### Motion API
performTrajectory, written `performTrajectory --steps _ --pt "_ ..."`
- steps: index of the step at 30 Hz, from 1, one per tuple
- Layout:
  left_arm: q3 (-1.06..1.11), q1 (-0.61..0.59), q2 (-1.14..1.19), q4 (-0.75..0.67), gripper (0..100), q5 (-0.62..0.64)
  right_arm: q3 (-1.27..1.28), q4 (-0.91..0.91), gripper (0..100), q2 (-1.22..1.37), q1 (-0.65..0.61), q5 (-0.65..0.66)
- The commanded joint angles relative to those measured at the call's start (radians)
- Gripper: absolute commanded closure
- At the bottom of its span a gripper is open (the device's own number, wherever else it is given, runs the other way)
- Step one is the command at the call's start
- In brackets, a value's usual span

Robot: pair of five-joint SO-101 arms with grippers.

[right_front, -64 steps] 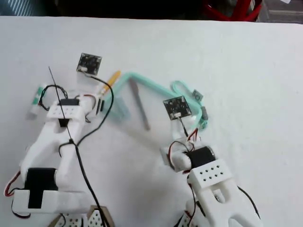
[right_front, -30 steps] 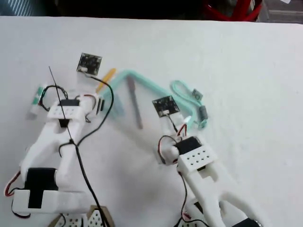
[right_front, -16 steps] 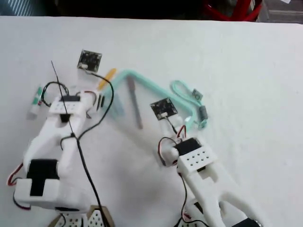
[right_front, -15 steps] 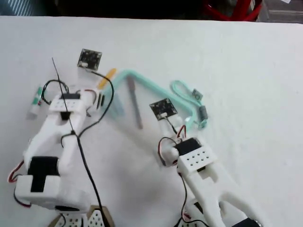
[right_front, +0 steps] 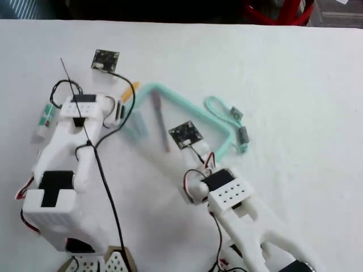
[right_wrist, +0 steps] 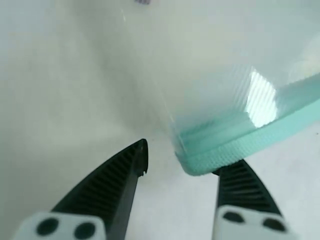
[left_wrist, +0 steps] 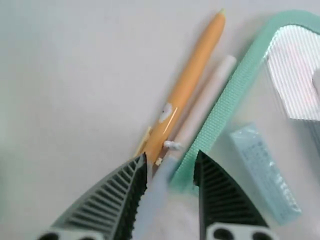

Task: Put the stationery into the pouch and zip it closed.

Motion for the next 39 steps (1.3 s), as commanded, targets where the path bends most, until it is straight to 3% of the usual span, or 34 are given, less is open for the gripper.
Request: performTrajectory --steps 1,10,18,27,36,39 --pt "-0.018 -0.008 0.004 0.012 83 -0.012 -0.009 -0.053 79.4 -0.028 -0.002 0.009" --pt "-0.017 0.012 0.005 0.014 83 -0.026 -0.015 -0.102 79.7 -0.038 0.053 0.009" --pt "-0.015 0.012 0.005 0.014 83 -0.025 -0.063 -0.102 97.0 -0.094 0.059 0.011" --pt "-0.015 0.012 0.005 0.014 83 -0.025 -0.060 -0.124 97.1 -0.266 0.081 0.011" --pt "-0.015 0.012 0.005 0.014 83 -0.025 -0.064 -0.191 97.4 -0.516 0.248 0.012" --pt "-0.015 0.012 0.005 0.020 83 -0.025 -0.064 -0.186 97.5 -0.613 0.272 0.081"
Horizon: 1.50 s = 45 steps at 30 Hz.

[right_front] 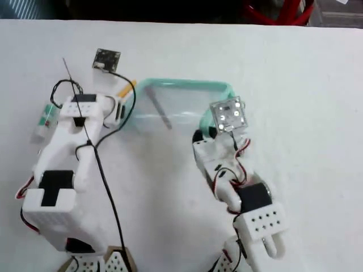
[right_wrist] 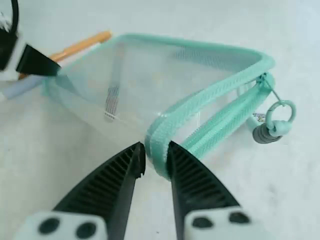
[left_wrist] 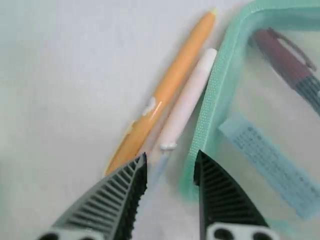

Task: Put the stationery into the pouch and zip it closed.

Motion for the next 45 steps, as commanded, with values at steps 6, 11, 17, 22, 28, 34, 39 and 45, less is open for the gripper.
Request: performTrajectory --steps 6,11,17,22,28,34,39,45 --pt "-0.012 0.007 -0.001 0.025 83 -0.009 -0.155 0.038 97.6 -0.229 0.119 0.107" --pt "-0.012 0.007 -0.001 0.026 83 -0.009 -0.295 0.145 97.6 -0.177 0.124 0.109" --pt "-0.011 0.007 -0.004 0.041 83 -0.009 -0.517 0.211 97.6 -0.073 0.194 0.164" --pt "-0.011 0.007 -0.004 0.046 83 -0.009 -0.694 0.332 97.6 0.039 0.191 0.215" --pt "-0.011 0.007 -0.004 0.046 83 -0.009 -0.878 0.417 97.6 0.125 0.194 0.215" --pt "-0.011 0.007 -0.004 0.048 83 -0.009 -0.898 0.440 97.6 0.185 0.189 0.212" --pt "-0.011 0.007 -0.004 0.048 83 -0.009 -0.898 0.487 97.6 0.205 0.174 0.192" --pt "-0.011 0.007 -0.004 0.049 83 -0.009 -0.898 0.503 97.6 0.203 0.142 0.178"
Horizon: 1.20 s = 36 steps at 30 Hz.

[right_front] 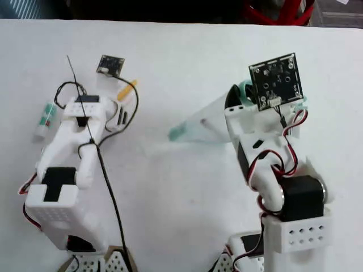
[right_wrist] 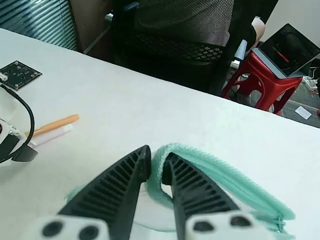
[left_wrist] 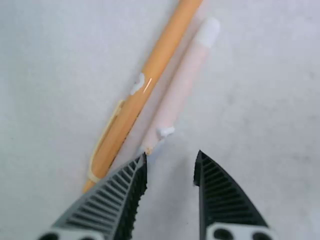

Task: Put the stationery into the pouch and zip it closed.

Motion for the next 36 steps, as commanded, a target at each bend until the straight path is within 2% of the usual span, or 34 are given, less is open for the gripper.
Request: performTrajectory --steps 1,10,15,25,32,36 --pt "-0.015 0.010 -0.019 0.006 83 -0.008 -0.055 0.004 97.6 0.007 -0.022 -0.009" --pt "-0.015 0.010 -0.024 0.023 83 -0.008 -0.054 0.008 97.6 0.010 -0.022 -0.009" --pt "-0.015 0.010 -0.025 0.032 79 -0.008 -0.031 0.002 97.6 0.012 -0.028 -0.011" --pt "-0.017 0.001 -0.030 0.048 79 -0.008 0.101 -0.059 97.6 0.012 -0.228 -0.011" --pt "-0.015 -0.125 -0.180 0.071 79 -0.011 0.221 -0.128 97.6 0.002 -0.240 -0.081" --pt "-0.028 -0.139 -0.179 0.055 76 -0.115 0.245 -0.131 97.6 0.002 -0.245 -0.087"
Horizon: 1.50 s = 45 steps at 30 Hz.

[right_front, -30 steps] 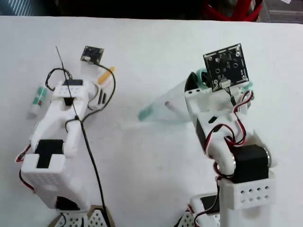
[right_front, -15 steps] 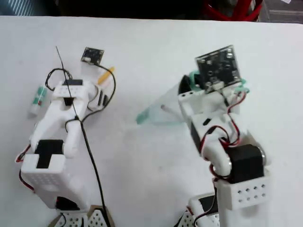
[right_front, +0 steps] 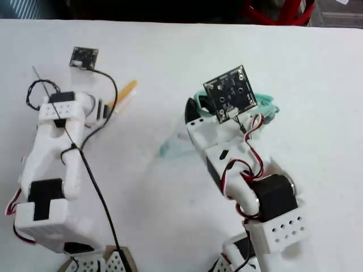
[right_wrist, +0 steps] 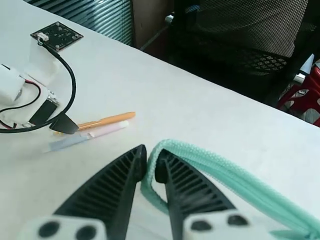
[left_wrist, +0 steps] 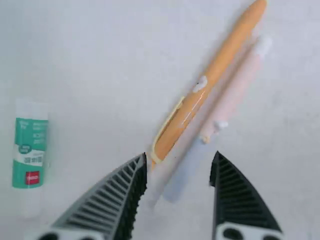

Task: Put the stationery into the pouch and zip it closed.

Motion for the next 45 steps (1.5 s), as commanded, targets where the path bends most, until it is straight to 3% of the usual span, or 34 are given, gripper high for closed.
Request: performTrajectory --steps 1,6,9,16,22,31,37,45 --pt "-0.028 -0.010 -0.044 -0.015 76 -0.057 0.031 -0.007 97.6 0.010 -0.007 -0.009" --pt "-0.055 0.044 -0.004 -0.006 76 -0.255 0.084 -0.028 97.6 0.010 -0.008 -0.034" --pt "-0.164 0.044 0.071 0.044 76 -0.287 0.117 -0.050 97.6 0.010 -0.008 -0.069" --pt "-0.626 0.065 0.404 0.384 76 -0.442 0.178 -0.050 97.6 0.010 -0.087 -0.074" --pt "-0.941 0.070 0.622 0.566 80 -0.578 0.206 -0.051 97.6 0.010 -0.111 -0.074" --pt "-1.134 0.073 0.783 0.608 80 -0.594 0.321 -0.156 97.6 0.010 -0.111 -0.074" --pt "-1.270 0.099 0.786 0.715 80 -0.594 0.327 -0.157 97.6 0.010 -0.111 -0.068" --pt "-1.349 0.110 0.825 0.664 80 -0.585 0.344 -0.154 97.6 0.008 -0.111 -0.071"
